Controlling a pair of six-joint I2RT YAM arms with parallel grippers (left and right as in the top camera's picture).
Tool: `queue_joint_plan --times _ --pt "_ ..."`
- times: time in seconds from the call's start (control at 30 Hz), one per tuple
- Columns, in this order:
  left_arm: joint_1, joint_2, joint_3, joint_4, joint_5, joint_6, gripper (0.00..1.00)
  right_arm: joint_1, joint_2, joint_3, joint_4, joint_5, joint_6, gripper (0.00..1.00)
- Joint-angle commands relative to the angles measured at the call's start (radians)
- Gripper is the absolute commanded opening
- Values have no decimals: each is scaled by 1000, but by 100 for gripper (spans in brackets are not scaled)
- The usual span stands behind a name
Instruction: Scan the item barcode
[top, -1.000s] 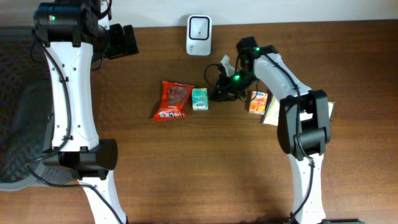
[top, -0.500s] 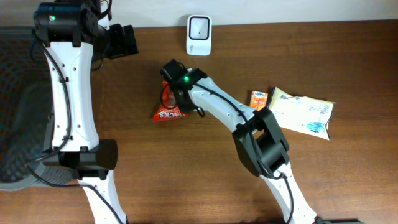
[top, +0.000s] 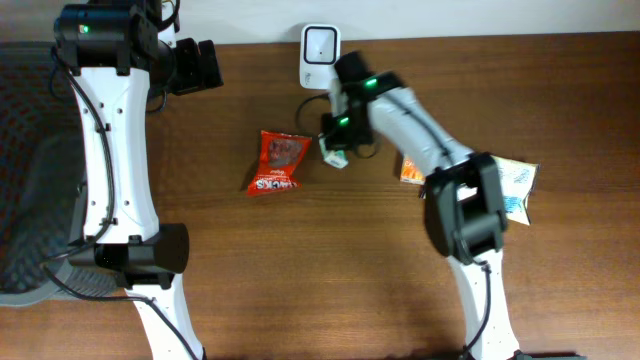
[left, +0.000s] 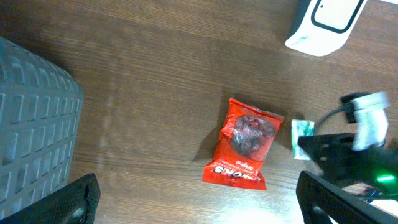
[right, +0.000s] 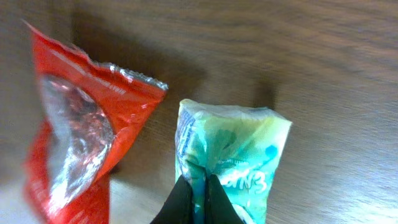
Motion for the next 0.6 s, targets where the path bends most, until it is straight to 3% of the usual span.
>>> queue_joint_plan --times 0.0,0.1,0.17,0.27,0.3,0.33,0.37,0.43,0.5,0.57 --pt "4 2 3 -1 4 9 99 -159 -3 5 -1 -655 -89 4" --pt "3 2 3 -1 4 9 99 -224 37 -79 60 -888 -103 4" --pt "3 2 3 -1 4 9 99 -226 64 -195 136 -905 -98 4" --pt "3 2 3 -1 4 9 99 -234 68 -269 103 -503 43 4" --pt "4 2 3 -1 4 9 99 -231 66 -266 65 -351 60 10" --pt "3 2 3 0 4 9 99 -233 59 -230 -1 -261 59 29" --pt "3 2 3 0 4 9 99 -233 40 -162 -89 -116 59 38" --pt "3 2 3 -1 4 9 99 -230 11 -11 -249 29 35 43" --pt "4 2 3 -1 4 9 99 -214 5 90 -336 -26 -47 53" --pt "4 2 3 -1 4 9 99 -168 8 72 -311 -39 -47 53"
